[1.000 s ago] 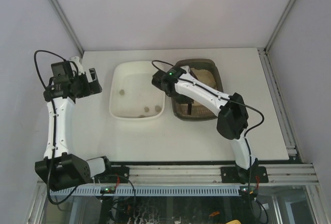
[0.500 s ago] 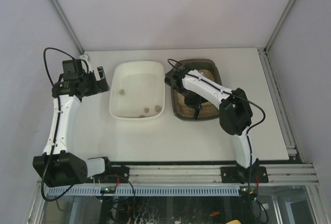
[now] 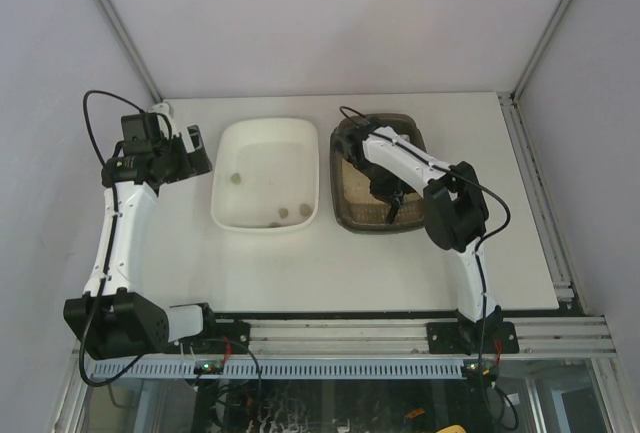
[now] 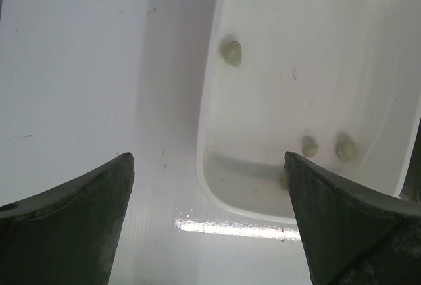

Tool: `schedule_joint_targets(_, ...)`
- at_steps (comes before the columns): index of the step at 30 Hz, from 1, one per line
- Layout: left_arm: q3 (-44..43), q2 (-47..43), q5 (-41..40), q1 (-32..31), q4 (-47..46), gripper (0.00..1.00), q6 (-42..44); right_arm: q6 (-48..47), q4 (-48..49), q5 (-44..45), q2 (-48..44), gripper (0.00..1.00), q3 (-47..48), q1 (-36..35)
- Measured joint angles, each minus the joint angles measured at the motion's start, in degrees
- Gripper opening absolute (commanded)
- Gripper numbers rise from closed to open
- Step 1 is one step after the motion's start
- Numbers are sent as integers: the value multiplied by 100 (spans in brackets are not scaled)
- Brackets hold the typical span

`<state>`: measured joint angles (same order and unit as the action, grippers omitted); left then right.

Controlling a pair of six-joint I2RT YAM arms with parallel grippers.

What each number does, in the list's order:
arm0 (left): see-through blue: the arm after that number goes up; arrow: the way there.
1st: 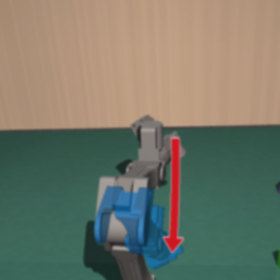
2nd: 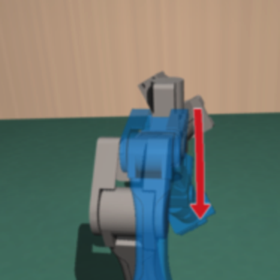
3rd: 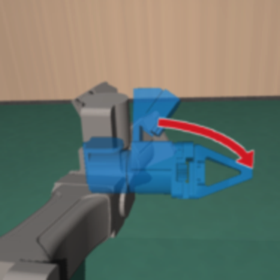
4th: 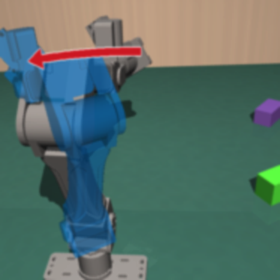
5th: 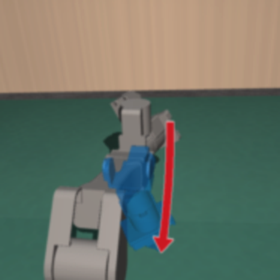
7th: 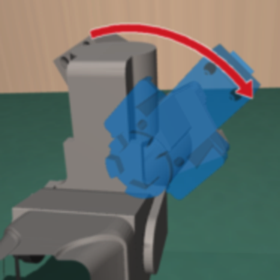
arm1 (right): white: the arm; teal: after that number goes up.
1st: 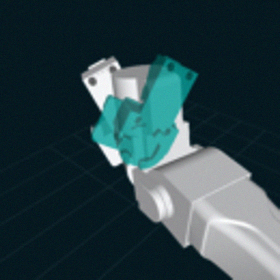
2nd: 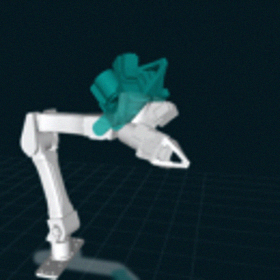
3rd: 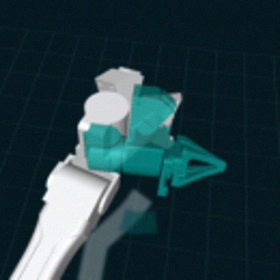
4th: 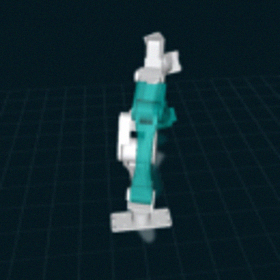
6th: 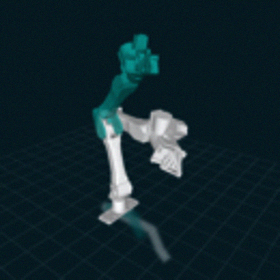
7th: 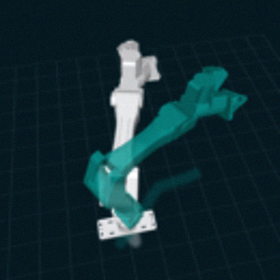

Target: Clean the litter box

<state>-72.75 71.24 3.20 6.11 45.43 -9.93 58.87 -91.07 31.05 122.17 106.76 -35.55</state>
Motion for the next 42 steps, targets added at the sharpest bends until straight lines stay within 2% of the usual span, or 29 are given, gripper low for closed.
schedule_joint_targets(16,103,0,-9,-24,-144,100,46,-400,13,76,684,0,743,358)
schedule_joint_targets(28,177,0,-2,-26,-164,100,50,-824,-2,-201,1034,0,1040,516)
schedule_joint_targets(34,177,2,-4,-26,-164,100,57,-1143,205,-643,1038,0,1106,658)
schedule_joint_targets(42,201,0,-4,-28,-168,100,70,-1631,1064,-1858,645,0,756,815)
